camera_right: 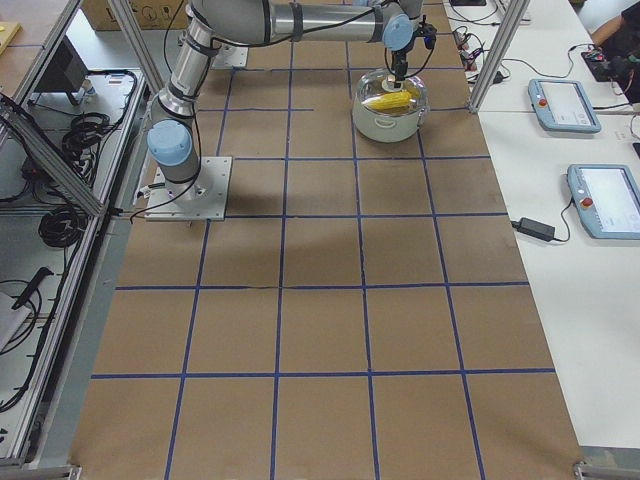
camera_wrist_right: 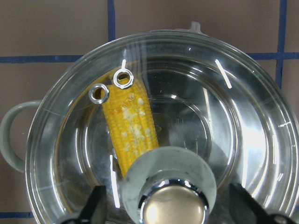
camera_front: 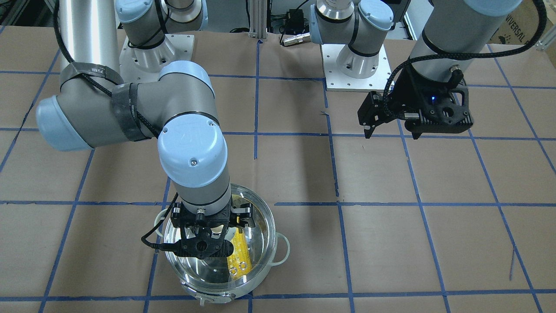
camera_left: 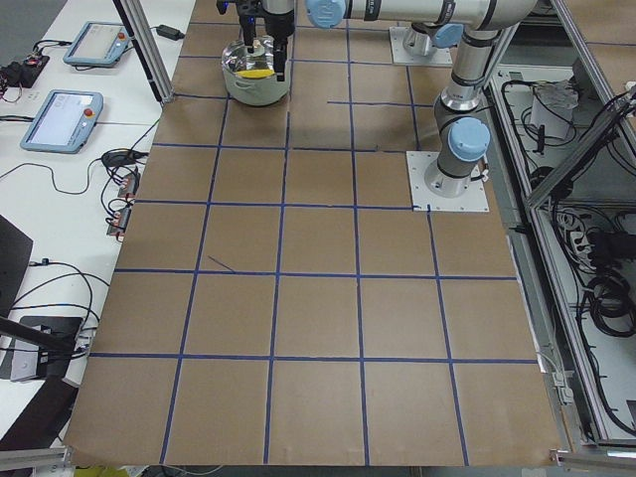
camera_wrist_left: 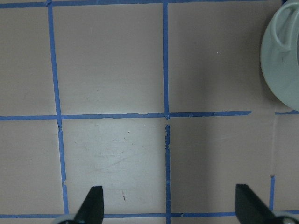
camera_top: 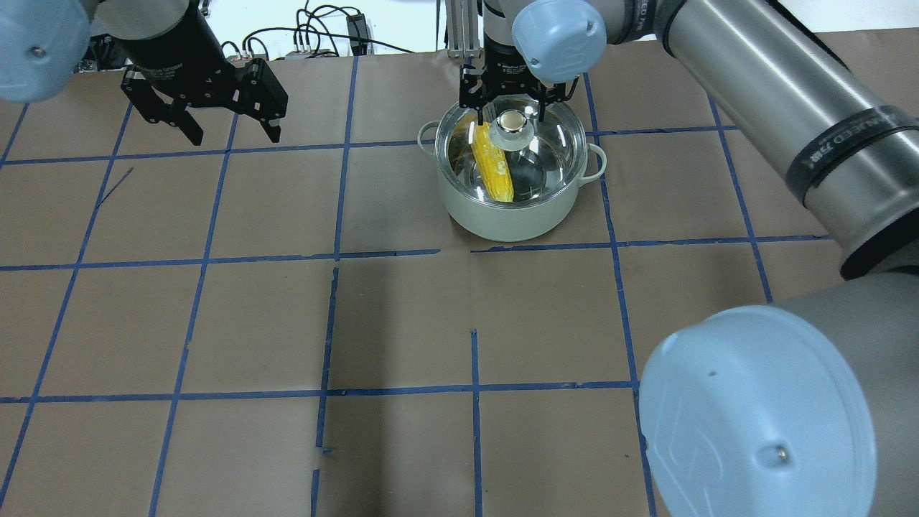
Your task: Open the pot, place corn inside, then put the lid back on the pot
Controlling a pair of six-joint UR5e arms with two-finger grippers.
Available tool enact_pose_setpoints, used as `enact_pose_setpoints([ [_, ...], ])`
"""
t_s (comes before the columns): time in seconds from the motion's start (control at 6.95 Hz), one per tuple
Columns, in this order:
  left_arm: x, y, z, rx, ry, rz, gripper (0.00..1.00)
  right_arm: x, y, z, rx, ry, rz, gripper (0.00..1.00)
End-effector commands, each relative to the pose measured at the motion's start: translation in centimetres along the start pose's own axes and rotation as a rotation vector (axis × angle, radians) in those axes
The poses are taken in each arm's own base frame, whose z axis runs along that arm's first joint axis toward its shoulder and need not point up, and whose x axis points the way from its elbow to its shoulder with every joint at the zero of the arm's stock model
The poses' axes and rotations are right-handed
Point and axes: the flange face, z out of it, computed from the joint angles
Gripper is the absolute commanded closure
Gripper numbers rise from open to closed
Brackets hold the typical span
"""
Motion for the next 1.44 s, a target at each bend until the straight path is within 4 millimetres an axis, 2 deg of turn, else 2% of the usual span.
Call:
enact_pose_setpoints([
  [0.0,0.0,0.0,0.0,0.000,0.000,0.000,0.00,3.4,-0.7,-3.5,0.014,-0.001,0.044,0.00],
  [0.29,0.2,0.1,0.1,0.006,0.000,0.006,0.00,8.8,1.4,-8.0,-0.053,0.028,0.110,0.00],
  [0.43,0.2,0.2,0.2,-0.002,0.000,0.006,0.00,10.5,2.7,-10.6,-0.024,0.055,0.109,0.01],
  [0.58,0.2,0.4,0.1,0.003,0.000,0.009,0.00,13.0,4.9,-13.5,0.007,0.047,0.077,0.06],
  [0.72,0.4,0.9,0.1,-0.003,0.000,0.015,0.00,15.2,7.9,-14.9,0.009,-0.018,0.099,0.06],
  [1.01,0.5,1.1,0.6,-0.008,0.000,0.017,0.00,16.5,14.7,-15.0,0.071,-0.038,0.019,0.05],
  [1.15,0.5,1.1,0.6,-0.008,0.000,0.017,0.00,17.0,17.2,-14.8,0.059,-0.035,0.001,0.04],
  [1.29,0.5,1.1,0.6,-0.006,0.000,0.017,0.00,16.6,17.9,-14.1,0.042,-0.029,-0.087,0.04],
])
